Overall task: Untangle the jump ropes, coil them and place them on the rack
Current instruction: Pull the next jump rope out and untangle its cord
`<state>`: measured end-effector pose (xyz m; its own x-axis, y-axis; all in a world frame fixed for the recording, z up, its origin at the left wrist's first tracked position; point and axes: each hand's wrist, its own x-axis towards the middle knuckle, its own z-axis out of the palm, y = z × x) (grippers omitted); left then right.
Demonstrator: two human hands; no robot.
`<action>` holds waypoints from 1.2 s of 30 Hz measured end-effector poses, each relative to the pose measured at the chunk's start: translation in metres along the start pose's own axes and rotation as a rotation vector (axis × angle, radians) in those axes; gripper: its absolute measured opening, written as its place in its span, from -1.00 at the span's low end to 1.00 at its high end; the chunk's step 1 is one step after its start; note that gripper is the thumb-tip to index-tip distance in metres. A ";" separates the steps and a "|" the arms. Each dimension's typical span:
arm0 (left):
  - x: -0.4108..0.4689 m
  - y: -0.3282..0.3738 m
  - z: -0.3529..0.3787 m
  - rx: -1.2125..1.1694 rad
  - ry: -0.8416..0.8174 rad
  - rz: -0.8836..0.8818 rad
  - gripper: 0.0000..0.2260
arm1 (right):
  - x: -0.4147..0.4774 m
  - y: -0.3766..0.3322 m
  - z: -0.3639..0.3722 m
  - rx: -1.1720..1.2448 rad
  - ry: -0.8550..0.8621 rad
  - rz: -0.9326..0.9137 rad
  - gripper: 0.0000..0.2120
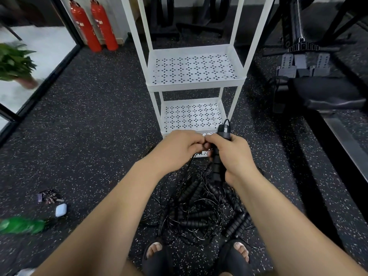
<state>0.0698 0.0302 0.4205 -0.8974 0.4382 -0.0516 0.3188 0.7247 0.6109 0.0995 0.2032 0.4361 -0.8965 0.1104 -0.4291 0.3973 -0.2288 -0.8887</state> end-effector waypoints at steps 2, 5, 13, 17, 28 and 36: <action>0.000 0.003 0.004 -0.085 0.020 -0.038 -0.90 | 0.001 -0.002 0.001 0.008 0.006 -0.023 -0.91; 0.005 -0.004 0.013 -0.170 -0.008 -0.115 -0.90 | 0.000 -0.006 0.002 0.026 0.007 -0.055 -0.91; 0.005 -0.072 0.062 -0.106 -0.195 -0.309 -0.87 | -0.007 -0.024 -0.005 0.102 0.006 -0.101 -0.95; 0.000 -0.089 0.083 -0.106 -0.221 -0.386 -0.89 | -0.011 -0.031 -0.007 0.131 -0.003 -0.127 -0.92; -0.003 -0.106 0.076 0.062 -0.194 -0.396 -0.82 | -0.006 -0.038 -0.022 0.288 0.074 -0.150 -0.87; 0.009 -0.087 0.050 0.092 -0.106 -0.317 -0.83 | -0.002 -0.020 -0.013 0.215 -0.006 0.004 -0.82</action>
<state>0.0494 -0.0026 0.3277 -0.9212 0.2326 -0.3120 0.0593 0.8763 0.4781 0.0963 0.2204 0.4525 -0.8964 0.1034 -0.4309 0.3502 -0.4307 -0.8318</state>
